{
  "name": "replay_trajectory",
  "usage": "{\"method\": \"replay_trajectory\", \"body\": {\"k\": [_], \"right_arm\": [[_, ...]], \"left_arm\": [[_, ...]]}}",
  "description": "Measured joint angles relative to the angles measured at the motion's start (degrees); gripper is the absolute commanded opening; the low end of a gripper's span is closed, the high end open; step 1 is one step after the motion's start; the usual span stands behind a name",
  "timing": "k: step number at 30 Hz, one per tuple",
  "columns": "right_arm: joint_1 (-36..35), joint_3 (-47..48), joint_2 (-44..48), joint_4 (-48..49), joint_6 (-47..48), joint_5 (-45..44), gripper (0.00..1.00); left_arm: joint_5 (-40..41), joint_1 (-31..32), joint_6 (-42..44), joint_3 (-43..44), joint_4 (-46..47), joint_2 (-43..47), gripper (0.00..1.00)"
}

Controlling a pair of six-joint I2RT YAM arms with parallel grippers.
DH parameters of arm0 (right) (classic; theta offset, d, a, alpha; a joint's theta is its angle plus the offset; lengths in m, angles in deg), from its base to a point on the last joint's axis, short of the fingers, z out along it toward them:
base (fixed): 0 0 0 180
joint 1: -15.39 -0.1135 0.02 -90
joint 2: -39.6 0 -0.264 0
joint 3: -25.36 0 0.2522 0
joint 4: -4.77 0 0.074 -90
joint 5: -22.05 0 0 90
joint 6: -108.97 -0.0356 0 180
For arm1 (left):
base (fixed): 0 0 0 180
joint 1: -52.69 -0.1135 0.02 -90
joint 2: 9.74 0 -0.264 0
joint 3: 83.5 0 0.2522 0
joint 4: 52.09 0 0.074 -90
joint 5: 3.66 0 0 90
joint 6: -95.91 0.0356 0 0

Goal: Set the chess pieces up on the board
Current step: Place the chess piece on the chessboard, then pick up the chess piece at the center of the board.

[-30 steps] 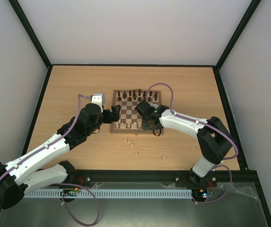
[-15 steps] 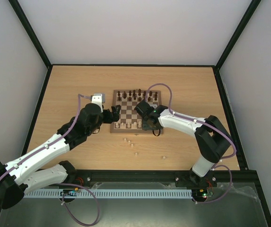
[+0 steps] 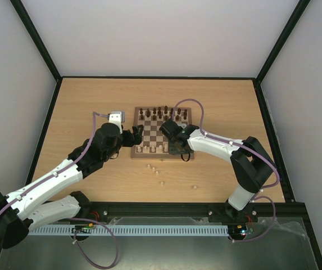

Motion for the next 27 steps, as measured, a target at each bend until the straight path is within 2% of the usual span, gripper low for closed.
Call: {"method": "replay_trajectory", "body": {"k": [4,8,13,17,21,27], "right_arm": [[0.0,0.0,0.3,-0.1,0.0,-0.2,0.28],[0.0,0.0,1.8,-0.1,0.0,-0.2,0.3],[-0.1,-0.3,6.7,-1.2,-0.7,-1.1,0.43],[-1.2,-4.0,16.1,-2.5,-2.4,-1.9,0.56],[-5.6,-9.1,23.3,-4.6,-6.0,-2.3,0.67],[-15.0,-18.6,27.4,-7.4,-13.4,-1.8,0.71]], "left_arm": [[0.0,0.0,0.0,0.0,0.0,0.0,0.99],[0.0,0.0,0.0,0.0,0.0,0.0,0.99],[0.0,0.0,0.0,0.0,0.0,0.0,0.99],[0.0,0.0,0.0,0.0,0.0,0.0,0.99],[0.0,0.0,0.0,0.0,0.0,0.0,0.99],[0.0,0.0,0.0,0.0,0.0,0.0,0.99]]}}
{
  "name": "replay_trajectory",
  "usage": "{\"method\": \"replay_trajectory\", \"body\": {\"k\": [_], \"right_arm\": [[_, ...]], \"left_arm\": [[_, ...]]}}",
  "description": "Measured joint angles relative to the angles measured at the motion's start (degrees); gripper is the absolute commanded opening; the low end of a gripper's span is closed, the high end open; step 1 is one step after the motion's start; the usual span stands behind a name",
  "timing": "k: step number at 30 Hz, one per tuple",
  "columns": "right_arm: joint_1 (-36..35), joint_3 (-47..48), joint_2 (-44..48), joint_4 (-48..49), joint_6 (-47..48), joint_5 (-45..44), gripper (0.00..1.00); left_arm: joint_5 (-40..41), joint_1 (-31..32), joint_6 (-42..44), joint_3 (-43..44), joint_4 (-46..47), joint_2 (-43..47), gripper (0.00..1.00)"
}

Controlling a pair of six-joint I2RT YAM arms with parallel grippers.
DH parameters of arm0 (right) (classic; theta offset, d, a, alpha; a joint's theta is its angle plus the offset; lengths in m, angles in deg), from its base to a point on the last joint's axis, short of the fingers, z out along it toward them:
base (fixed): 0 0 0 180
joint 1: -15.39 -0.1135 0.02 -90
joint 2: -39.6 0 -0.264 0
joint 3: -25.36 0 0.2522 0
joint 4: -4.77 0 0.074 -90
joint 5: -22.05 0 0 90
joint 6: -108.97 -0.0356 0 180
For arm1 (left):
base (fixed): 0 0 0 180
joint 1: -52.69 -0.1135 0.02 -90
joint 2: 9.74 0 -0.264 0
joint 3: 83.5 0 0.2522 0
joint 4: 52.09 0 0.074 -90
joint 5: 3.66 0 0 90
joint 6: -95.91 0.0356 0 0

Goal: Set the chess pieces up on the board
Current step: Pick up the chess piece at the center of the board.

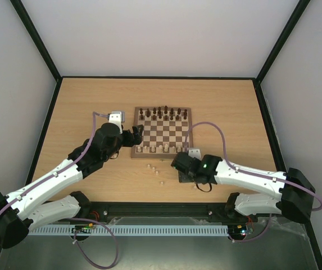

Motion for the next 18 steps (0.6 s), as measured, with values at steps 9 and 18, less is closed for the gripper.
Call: {"method": "replay_trajectory", "body": {"k": [9,18], "right_arm": [[-10.0,-8.3,1.1,-0.6,-10.5,2.0,0.6],[-10.9,-11.3,1.1,0.5,-14.2,3.2,0.32]], "left_arm": [[0.0,0.0,0.0,0.0,0.0,0.0,0.99],[0.0,0.0,0.0,0.0,0.0,0.0,0.99]]}}
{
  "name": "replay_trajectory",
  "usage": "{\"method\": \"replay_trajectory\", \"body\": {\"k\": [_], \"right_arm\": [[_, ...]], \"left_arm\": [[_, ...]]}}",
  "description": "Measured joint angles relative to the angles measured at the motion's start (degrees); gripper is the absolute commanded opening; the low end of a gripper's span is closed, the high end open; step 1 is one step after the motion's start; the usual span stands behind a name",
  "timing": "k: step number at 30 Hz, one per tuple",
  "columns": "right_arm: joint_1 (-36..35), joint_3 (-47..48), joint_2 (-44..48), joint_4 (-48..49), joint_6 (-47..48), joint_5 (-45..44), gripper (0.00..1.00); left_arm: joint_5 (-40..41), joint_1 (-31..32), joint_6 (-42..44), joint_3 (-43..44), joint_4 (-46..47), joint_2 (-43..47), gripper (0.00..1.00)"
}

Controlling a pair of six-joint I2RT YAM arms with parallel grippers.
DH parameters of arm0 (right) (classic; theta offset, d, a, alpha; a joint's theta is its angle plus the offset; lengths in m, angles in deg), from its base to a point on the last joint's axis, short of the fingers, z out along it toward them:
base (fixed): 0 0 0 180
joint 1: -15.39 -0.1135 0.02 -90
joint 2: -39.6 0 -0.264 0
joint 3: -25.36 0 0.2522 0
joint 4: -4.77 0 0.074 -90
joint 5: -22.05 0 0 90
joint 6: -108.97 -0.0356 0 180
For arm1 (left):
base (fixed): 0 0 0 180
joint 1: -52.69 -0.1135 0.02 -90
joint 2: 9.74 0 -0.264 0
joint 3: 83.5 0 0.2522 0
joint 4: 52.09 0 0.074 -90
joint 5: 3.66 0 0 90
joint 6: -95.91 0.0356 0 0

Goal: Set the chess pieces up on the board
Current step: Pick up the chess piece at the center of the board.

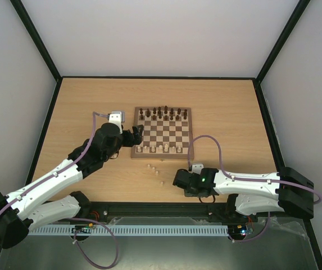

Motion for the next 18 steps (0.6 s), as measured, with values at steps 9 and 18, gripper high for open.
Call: {"method": "replay_trajectory", "body": {"k": [9,18], "right_arm": [[-0.2,-0.2,0.0,0.8,-0.9,-0.2,0.07],[3.9,1.6,-0.5,0.8,1.8,-2.3,0.06]], "left_arm": [[0.0,0.0,0.0,0.0,0.0,0.0,0.99],[0.0,0.0,0.0,0.0,0.0,0.0,0.99]]}}
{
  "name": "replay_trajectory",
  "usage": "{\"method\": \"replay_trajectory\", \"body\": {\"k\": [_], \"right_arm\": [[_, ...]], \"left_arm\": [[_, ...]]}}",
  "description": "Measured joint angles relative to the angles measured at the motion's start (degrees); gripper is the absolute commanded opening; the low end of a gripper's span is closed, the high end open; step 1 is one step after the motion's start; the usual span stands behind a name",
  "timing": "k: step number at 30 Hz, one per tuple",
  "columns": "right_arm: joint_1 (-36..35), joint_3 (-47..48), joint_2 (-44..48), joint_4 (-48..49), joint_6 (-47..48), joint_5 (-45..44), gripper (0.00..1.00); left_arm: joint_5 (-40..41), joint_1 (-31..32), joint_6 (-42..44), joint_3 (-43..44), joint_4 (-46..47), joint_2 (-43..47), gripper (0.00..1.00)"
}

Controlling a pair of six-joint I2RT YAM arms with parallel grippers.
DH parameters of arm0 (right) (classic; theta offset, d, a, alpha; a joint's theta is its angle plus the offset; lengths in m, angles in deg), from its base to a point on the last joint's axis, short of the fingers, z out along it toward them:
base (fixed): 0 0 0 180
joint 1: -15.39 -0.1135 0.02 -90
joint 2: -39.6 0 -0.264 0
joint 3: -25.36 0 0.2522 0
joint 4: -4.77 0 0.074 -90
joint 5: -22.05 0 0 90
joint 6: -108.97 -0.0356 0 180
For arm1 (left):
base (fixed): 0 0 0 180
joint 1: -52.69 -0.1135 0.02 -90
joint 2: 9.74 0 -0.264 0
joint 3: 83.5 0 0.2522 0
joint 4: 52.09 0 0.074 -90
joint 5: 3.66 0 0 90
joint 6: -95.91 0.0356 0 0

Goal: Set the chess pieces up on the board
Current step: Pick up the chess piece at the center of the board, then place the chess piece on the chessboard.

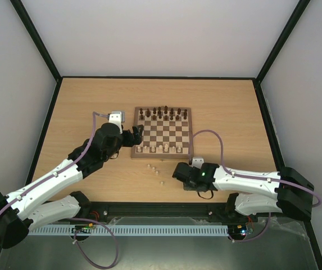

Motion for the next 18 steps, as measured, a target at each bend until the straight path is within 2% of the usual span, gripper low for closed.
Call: {"method": "replay_trajectory", "body": {"k": [10,18], "right_arm": [[14.4,14.0,-5.4,1.7,13.0,-1.7,0.06],[23.9,19.5,-13.7,4.6,23.0,0.7,0.06]], "left_arm": [[0.0,0.0,0.0,0.0,0.0,0.0,0.99],[0.0,0.0,0.0,0.0,0.0,0.0,0.99]]}}
